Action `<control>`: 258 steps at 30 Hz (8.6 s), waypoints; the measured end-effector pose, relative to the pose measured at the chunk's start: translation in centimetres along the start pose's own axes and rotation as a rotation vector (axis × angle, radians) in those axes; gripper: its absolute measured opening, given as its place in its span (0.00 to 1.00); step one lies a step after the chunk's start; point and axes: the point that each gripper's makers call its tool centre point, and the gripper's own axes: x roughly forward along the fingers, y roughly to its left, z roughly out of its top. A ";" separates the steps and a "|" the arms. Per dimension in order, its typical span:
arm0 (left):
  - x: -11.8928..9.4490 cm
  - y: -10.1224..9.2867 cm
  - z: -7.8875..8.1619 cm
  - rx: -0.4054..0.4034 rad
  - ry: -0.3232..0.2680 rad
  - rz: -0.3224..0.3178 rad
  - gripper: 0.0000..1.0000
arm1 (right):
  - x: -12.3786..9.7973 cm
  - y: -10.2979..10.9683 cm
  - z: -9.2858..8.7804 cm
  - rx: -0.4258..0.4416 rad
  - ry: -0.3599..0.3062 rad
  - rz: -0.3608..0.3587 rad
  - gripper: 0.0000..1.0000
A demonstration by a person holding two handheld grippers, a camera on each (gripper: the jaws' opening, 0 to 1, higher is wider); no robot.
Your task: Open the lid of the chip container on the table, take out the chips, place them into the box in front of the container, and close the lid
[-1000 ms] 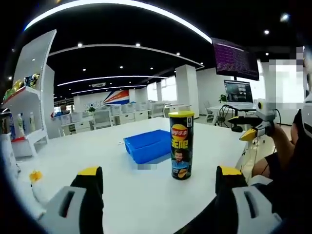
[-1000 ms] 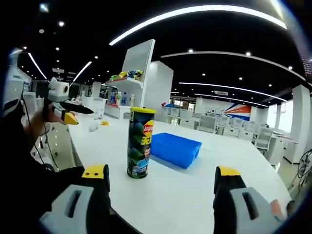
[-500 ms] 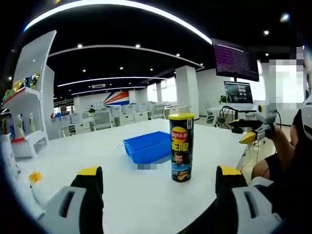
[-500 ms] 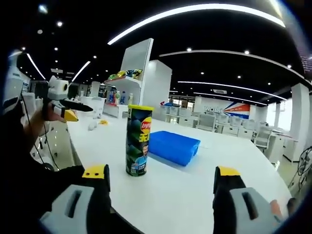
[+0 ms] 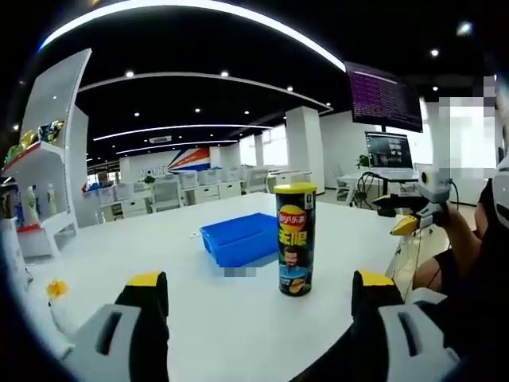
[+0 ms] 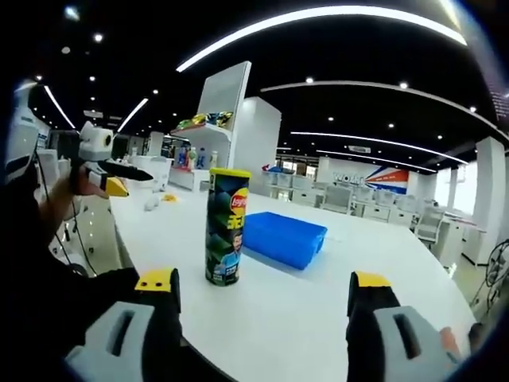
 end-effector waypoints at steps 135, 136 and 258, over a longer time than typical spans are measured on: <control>18.2 -8.6 -3.9 -0.056 -0.194 -0.508 0.45 | 14.0 5.1 13.3 -0.057 -0.181 0.174 0.73; 18.2 -8.6 -3.9 -0.056 -0.196 -0.508 0.45 | 14.6 5.2 13.0 -0.051 -0.172 0.179 0.72; 18.0 -8.9 -3.8 -0.086 -0.313 -0.483 0.46 | 4.6 -23.8 3.4 0.297 -0.179 -0.475 0.42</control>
